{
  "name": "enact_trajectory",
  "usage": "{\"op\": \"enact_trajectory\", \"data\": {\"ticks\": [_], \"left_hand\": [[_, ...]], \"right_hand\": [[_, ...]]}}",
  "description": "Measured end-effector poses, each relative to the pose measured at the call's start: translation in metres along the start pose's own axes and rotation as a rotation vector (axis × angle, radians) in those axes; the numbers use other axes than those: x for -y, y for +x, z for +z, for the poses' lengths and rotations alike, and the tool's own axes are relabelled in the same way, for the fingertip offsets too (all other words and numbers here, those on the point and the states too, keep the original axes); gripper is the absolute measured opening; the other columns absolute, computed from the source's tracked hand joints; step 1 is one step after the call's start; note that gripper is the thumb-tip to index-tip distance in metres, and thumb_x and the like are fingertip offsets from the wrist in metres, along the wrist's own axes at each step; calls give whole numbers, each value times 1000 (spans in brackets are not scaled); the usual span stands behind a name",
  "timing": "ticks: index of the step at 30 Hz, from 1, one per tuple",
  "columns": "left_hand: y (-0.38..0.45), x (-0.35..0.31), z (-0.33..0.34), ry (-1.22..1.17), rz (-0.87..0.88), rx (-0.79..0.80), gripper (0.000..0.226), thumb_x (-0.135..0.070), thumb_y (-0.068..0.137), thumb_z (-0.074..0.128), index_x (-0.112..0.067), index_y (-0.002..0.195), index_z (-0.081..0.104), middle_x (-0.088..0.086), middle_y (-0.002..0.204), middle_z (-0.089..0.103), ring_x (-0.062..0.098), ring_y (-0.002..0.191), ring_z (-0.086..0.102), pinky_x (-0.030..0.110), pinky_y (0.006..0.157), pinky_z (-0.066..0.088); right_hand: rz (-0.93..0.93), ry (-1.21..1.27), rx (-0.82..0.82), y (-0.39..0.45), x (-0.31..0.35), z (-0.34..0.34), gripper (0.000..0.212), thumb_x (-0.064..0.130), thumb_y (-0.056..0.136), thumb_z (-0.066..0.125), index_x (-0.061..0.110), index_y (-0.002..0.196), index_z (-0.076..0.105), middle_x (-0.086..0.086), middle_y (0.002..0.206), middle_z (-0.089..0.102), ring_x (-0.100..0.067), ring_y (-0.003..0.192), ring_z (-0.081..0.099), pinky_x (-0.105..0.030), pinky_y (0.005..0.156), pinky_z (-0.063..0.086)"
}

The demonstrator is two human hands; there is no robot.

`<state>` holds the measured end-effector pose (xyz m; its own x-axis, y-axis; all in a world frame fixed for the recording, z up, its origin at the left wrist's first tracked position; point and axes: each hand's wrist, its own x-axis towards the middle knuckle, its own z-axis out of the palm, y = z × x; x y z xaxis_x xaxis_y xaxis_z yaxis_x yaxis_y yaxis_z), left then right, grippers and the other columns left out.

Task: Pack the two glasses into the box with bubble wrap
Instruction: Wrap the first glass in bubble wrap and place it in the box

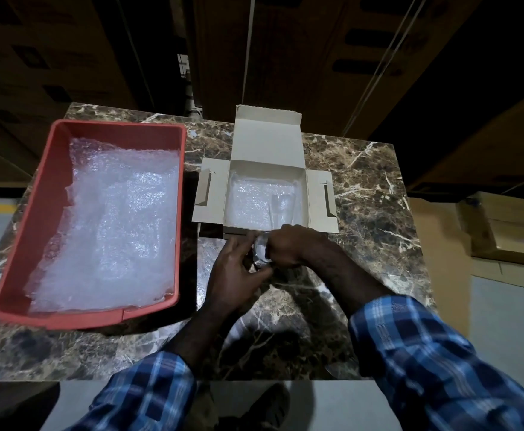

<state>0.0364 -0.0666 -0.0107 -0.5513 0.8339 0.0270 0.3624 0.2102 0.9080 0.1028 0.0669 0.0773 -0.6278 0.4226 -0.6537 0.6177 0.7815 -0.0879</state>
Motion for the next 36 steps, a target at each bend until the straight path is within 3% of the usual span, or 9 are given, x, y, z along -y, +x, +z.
{"op": "enact_trajectory", "data": {"ticks": [3, 11, 17, 21, 24, 25, 29, 34, 36], "left_hand": [[2, 2, -4, 21, -1, -10, 68, -47, 68, 71, -42, 134, 56, -15, 94, 53, 8, 80, 62, 35, 72, 56], [2, 5, -4, 27, 14, 8, 69, -45, 68, 72, -40, 134, 58, -12, 95, 54, 9, 77, 62, 34, 70, 55], [1, 5, -3, 16, -10, 5, 69, -33, 70, 79, -40, 135, 57, -12, 97, 54, 9, 78, 63, 35, 72, 56], [1, 3, -6, 47, -19, 0, 72, -36, 72, 82, -32, 140, 57, -15, 95, 52, 8, 81, 62, 32, 74, 56], [-1, -2, -8, 70, -14, 7, 72, -47, 73, 79, -34, 140, 56, -16, 97, 51, 9, 82, 63, 31, 74, 56], [-1, -4, -9, 82, -6, 11, 71, -50, 73, 78, -36, 139, 56, -18, 97, 50, 8, 82, 63, 30, 74, 56], [-1, -10, -14, 142, 8, 19, 67, -45, 74, 83, -42, 135, 56, -17, 102, 53, 6, 87, 64, 30, 78, 56], [-4, -20, -23, 205, 11, 98, 68, -46, 80, 78, -39, 141, 48, -10, 128, 62, 10, 107, 62, 36, 88, 55], [-7, -29, -32, 258, 16, 102, 70, -43, 82, 77, -32, 144, 47, -8, 130, 62, 14, 109, 61, 33, 90, 52]], "right_hand": [[-6, 20, -127, -12, 4, -5, 38, 28, 94, 50, 17, 128, 62, -16, 122, 60, -35, 111, 60, -37, 85, 47], [-6, -81, -61, -13, 19, -4, 30, 24, 93, 54, 16, 120, 62, -10, 119, 64, -32, 109, 62, -37, 80, 44], [-45, -155, -31, -5, 19, -2, 33, 19, 87, 63, 19, 120, 61, -6, 115, 64, -29, 106, 63, -36, 77, 44], [-29, 132, -68, -3, 1, -6, 30, 18, 88, 55, 22, 114, 71, -11, 115, 68, -30, 102, 66, -40, 91, 54], [-1, 491, -376, -20, -18, -7, 29, 2, 79, 55, 19, 85, 78, 2, 82, 72, -14, 76, 65, -26, 77, 48], [27, 573, -463, -25, -23, -4, 29, 0, 79, 57, 20, 83, 78, 4, 80, 72, -12, 74, 64, -24, 75, 46], [82, 699, -529, -27, -26, 22, 26, 9, 84, 62, 28, 94, 77, 5, 100, 76, -12, 87, 70, -28, 82, 56], [65, 735, -568, -24, -17, 45, 39, 1, 85, 64, 15, 121, 70, -1, 113, 74, -10, 96, 68, -17, 91, 49], [83, 718, -589, -23, -14, 47, 39, 2, 87, 62, 14, 123, 69, -4, 115, 73, -16, 102, 69, -21, 92, 50]]}}
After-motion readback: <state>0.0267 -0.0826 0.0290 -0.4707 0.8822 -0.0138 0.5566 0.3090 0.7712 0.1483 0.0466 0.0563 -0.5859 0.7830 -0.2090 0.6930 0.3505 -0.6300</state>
